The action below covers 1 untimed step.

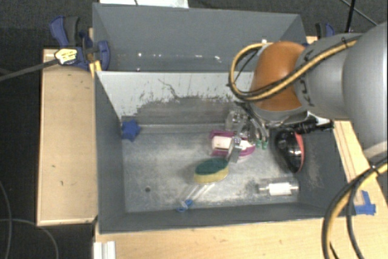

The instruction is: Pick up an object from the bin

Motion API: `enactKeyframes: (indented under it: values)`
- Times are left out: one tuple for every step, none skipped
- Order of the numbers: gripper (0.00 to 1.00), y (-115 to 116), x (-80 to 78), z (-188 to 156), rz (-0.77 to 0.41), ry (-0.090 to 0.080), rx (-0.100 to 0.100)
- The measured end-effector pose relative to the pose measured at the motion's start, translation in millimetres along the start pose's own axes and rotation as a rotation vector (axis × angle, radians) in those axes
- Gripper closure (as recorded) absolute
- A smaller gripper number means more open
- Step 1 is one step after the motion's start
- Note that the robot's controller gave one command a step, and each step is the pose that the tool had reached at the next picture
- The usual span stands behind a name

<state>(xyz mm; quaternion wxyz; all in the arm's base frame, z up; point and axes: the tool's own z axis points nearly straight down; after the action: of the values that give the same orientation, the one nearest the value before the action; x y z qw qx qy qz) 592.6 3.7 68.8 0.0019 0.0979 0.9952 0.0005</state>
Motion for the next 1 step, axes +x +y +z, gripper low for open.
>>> enactKeyframes:
  values:
    - [0.00,0.1,-0.4,-0.5,-0.003,-0.001,0.000]
